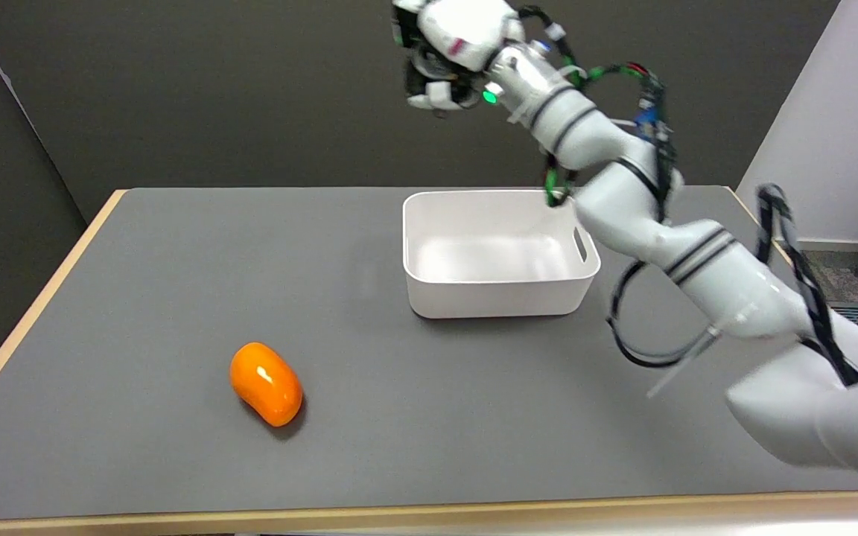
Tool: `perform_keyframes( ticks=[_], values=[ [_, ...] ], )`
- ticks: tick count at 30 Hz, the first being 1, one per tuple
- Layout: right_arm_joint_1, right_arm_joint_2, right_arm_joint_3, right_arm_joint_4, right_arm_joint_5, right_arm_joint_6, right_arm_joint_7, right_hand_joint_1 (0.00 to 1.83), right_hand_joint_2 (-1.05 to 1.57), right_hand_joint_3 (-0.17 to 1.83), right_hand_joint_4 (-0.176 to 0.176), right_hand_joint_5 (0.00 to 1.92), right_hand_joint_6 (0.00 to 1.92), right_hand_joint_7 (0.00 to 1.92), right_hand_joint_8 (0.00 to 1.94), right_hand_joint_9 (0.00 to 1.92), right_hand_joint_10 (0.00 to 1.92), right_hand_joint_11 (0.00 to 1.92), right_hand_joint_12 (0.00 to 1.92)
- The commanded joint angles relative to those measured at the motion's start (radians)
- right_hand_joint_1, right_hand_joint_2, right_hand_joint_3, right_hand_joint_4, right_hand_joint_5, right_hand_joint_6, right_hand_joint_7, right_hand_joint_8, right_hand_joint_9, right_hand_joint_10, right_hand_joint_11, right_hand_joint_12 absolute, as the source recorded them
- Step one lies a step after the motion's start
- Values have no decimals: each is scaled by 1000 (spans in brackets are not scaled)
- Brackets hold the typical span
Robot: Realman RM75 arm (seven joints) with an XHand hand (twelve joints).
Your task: Place the black can into the white box.
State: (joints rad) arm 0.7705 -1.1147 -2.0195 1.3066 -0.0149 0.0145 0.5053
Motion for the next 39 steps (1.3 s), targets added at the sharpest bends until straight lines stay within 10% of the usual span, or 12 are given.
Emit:
perform_keyframes(
  ticks=[1,39],
  values=[
    [-552,196,423,305,-43,-15,6,1177,1077,367,-94,607,1522,872,1364,767,1296,588,1691],
    [-593,234,174,134,368,23,5,1172,1135,254,-94,596,1510,865,1357,772,1285,490,1869]
  ],
)
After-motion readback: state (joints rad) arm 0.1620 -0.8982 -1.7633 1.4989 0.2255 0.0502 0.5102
